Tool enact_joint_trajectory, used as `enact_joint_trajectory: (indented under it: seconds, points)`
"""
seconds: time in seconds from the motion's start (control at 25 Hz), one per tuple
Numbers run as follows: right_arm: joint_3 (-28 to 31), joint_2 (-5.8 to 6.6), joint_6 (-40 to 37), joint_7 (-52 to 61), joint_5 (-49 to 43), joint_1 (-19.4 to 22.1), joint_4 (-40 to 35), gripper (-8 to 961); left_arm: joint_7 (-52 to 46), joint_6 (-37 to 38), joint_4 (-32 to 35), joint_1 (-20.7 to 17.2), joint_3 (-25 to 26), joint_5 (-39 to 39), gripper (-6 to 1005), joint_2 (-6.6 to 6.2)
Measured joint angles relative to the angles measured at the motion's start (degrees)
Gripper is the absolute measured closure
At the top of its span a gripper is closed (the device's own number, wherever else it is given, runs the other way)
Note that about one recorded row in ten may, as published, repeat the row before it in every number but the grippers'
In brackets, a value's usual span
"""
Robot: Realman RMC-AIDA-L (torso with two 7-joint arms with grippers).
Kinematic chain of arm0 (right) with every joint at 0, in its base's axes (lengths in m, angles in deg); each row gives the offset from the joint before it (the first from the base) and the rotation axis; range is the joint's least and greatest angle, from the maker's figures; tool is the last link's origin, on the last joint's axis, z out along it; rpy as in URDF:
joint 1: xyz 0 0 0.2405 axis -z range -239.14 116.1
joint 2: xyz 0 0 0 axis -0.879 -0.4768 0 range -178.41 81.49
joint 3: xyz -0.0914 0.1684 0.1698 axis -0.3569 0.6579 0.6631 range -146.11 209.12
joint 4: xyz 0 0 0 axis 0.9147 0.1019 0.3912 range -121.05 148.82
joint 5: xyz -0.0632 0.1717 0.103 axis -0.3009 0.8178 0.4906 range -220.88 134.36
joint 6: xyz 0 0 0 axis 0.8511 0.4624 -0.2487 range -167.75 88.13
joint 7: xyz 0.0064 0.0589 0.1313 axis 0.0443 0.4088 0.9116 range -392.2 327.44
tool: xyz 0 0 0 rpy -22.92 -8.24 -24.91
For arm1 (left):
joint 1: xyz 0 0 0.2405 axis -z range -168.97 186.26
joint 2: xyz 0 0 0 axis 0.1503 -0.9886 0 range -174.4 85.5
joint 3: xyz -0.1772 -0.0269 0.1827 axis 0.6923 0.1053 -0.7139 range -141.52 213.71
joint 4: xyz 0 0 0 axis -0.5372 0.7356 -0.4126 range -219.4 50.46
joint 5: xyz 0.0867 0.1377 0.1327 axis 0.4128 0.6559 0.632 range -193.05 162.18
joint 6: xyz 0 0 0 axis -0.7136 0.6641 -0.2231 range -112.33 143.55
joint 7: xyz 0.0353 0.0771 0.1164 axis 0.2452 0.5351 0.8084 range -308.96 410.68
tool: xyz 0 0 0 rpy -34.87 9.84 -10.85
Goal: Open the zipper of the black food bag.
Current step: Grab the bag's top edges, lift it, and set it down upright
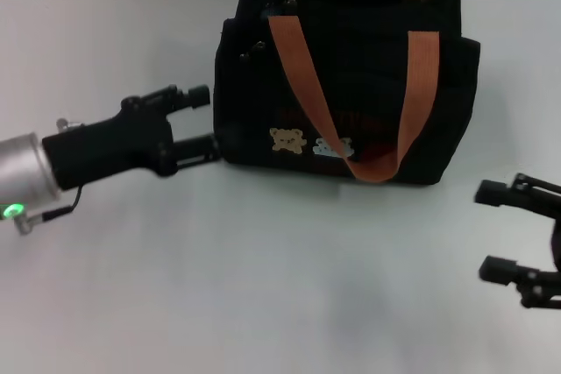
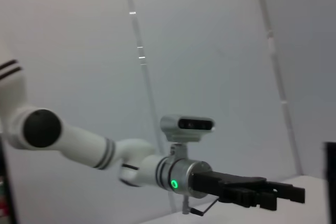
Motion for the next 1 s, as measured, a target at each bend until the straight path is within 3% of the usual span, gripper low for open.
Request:
enact_joint_trajectory:
  seconds: [0.32, 0.6, 1.0]
  points:
    - [4.8, 0.5, 2.7, 0.0, -0.3, 3.9, 0.4, 119, 1.7, -12.8, -5.1, 5.2, -0.3, -1.1, 186, 0.37]
    - [4.8, 0.46, 2.8, 0.0, -0.3, 4.4, 0.5, 119, 5.1, -17.2, -7.5, 7.2, -2.1, -0.9, 194, 0.44]
    - [4.9, 0.37, 2.7, 0.5, -0.1, 4.4, 0.5, 119, 7.3, -17.1, -8.7, 7.0, -2.2, -1.0, 389, 0.43]
